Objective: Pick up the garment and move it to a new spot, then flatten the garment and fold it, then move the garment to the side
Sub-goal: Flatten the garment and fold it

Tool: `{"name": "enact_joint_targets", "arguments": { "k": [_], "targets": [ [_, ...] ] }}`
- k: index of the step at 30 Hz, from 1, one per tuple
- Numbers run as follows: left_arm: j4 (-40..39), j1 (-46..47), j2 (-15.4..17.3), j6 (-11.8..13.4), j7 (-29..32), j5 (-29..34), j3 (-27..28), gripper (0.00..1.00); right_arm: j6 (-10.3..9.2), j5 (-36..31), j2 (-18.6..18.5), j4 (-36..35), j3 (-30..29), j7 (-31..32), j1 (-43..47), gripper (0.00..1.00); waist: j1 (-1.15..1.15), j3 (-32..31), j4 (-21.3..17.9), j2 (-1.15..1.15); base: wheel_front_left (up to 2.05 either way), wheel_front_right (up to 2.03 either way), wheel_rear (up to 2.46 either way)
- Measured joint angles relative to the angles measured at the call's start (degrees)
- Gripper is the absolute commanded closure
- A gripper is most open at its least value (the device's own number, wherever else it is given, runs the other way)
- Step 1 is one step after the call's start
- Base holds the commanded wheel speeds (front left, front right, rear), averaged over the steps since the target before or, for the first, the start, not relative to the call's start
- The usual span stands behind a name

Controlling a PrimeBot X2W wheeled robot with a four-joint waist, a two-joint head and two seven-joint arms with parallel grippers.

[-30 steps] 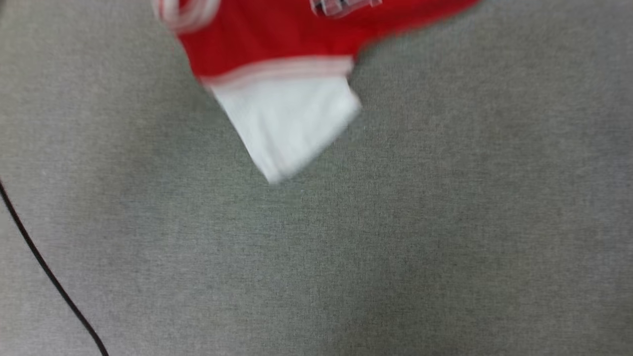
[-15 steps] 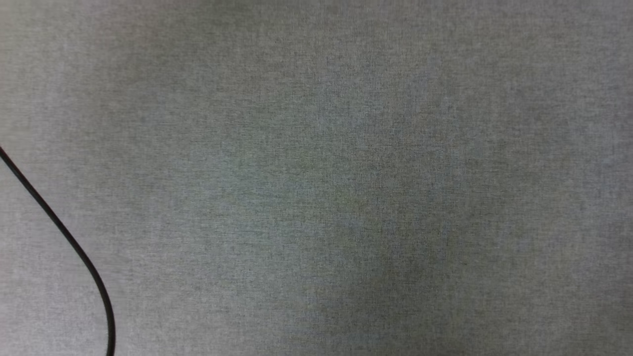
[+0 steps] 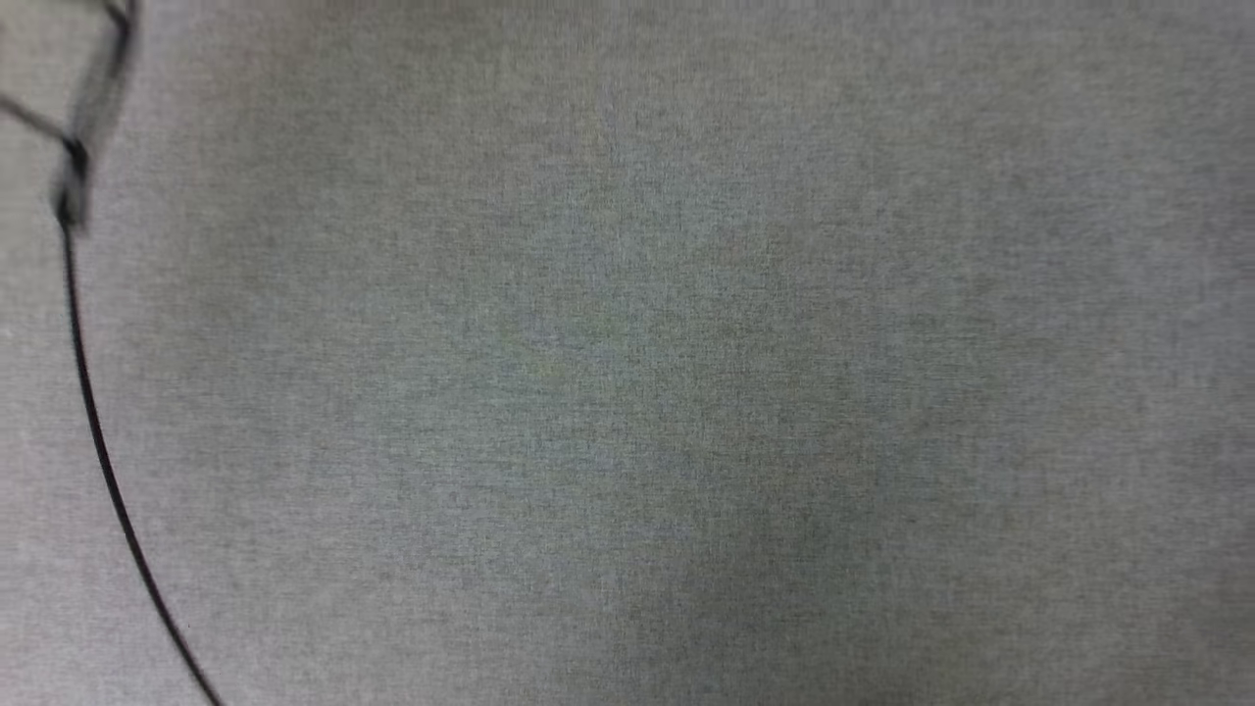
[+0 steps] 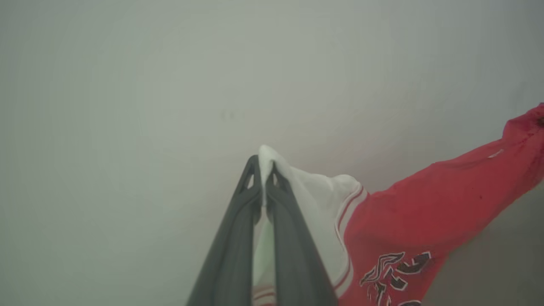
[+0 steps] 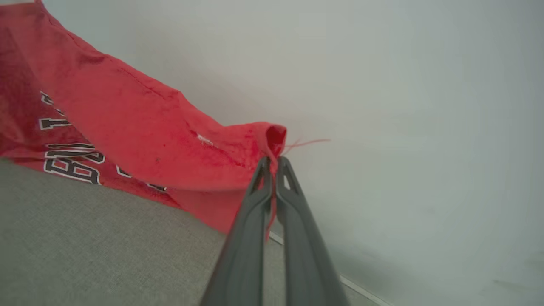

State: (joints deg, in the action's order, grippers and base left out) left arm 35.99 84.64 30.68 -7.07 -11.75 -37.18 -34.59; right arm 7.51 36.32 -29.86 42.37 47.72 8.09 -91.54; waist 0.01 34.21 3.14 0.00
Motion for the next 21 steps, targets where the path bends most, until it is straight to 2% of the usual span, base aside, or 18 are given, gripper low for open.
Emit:
{"name": "enact_joint_targets", "arguments": {
  "k": [5, 7, 13, 21],
  "targets": [
    [-2.48, -13.36, 0.74, 0.04, -2.14, -1.07, -1.33, 1.0, 0.0, 4.76, -1.94, -2.02, 3.66, -2.75, 9.87, 1.0, -0.01, -3.5, 0.12, 0.0, 0.0, 0.0, 0.0],
    [-4.53, -18.98, 0.83, 0.81, -2.57, -1.47, -1.81, 1.0, 0.0, 6.24, -3.32, -3.19, 5.34, -2.99, 14.38, 1.0, -0.01, -5.25, 0.21, 0.0, 0.0, 0.0, 0.0],
    [-12.54, -35.83, 1.69, 4.34, -2.52, -3.08, -4.11, 1.0, 0.0, 9.54, -6.12, -5.0, 8.37, -3.91, 25.75, 1.0, -0.01, -11.06, 0.51, 0.0, 0.0, 0.0, 0.0],
    [-21.9, -57.07, 5.53, 9.87, -1.44, -7.13, -6.3, 1.0, 0.0, 12.57, -8.88, -8.7, 10.36, -7.16, 40.47, 1.0, -0.02, -19.1, 0.6, 0.0, 0.0, 0.0, 0.0]
  ]
}}
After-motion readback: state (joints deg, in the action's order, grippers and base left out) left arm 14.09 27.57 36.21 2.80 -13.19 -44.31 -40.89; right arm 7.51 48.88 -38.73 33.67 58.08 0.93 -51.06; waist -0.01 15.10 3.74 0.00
